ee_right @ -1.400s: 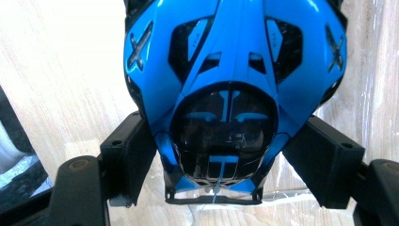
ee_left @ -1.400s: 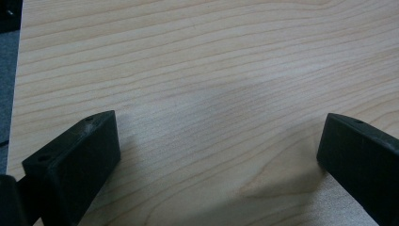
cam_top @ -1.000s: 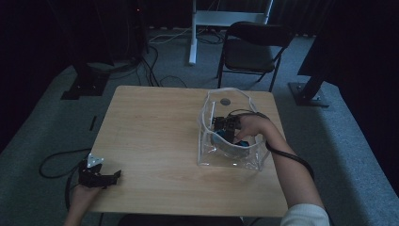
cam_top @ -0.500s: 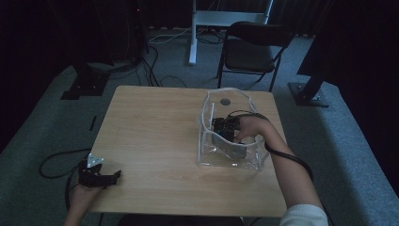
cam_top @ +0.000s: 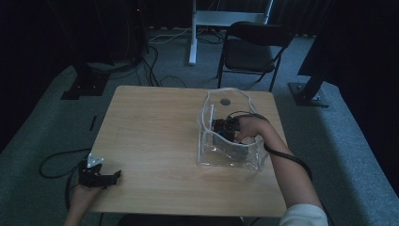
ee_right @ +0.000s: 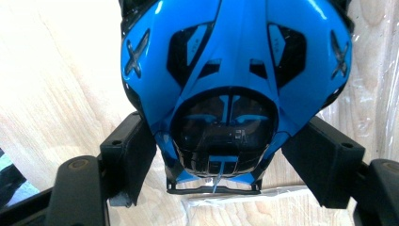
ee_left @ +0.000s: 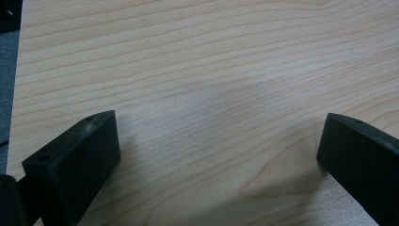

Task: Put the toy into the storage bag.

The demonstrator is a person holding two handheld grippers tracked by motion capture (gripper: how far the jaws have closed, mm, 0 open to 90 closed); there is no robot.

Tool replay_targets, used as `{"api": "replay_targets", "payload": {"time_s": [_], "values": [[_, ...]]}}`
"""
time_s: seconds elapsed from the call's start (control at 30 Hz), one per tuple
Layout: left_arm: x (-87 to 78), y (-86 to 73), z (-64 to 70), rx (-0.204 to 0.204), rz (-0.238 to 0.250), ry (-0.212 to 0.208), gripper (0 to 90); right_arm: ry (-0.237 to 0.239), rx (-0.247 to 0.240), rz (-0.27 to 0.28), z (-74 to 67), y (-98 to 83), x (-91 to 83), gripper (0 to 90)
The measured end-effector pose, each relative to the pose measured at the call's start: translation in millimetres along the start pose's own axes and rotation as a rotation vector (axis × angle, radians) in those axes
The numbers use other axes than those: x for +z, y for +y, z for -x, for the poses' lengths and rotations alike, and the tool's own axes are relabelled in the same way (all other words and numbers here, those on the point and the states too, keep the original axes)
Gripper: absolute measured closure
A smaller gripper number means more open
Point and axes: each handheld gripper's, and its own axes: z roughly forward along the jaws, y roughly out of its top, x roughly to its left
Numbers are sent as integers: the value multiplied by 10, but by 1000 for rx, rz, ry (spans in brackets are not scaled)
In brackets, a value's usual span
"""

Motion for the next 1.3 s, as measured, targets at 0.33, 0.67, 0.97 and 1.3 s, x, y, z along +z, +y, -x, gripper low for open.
{"api": "replay_targets", "payload": {"time_s": [0.33, 0.67, 0.97, 1.3], "values": [[0, 0, 0, 0, 0, 0, 4, -17, 6, -40, -20, 14, 52, 260], [0, 0, 0, 0, 0, 0, 4, -20, 16, -67, -18, 18, 109, 256], [0, 0, 1, 0, 0, 0, 4, 47, 49, -48, 16, -35, 86, 275], [0, 0, 1, 0, 0, 0, 4, 30, 81, 42, 20, -101, -65, 194]]}}
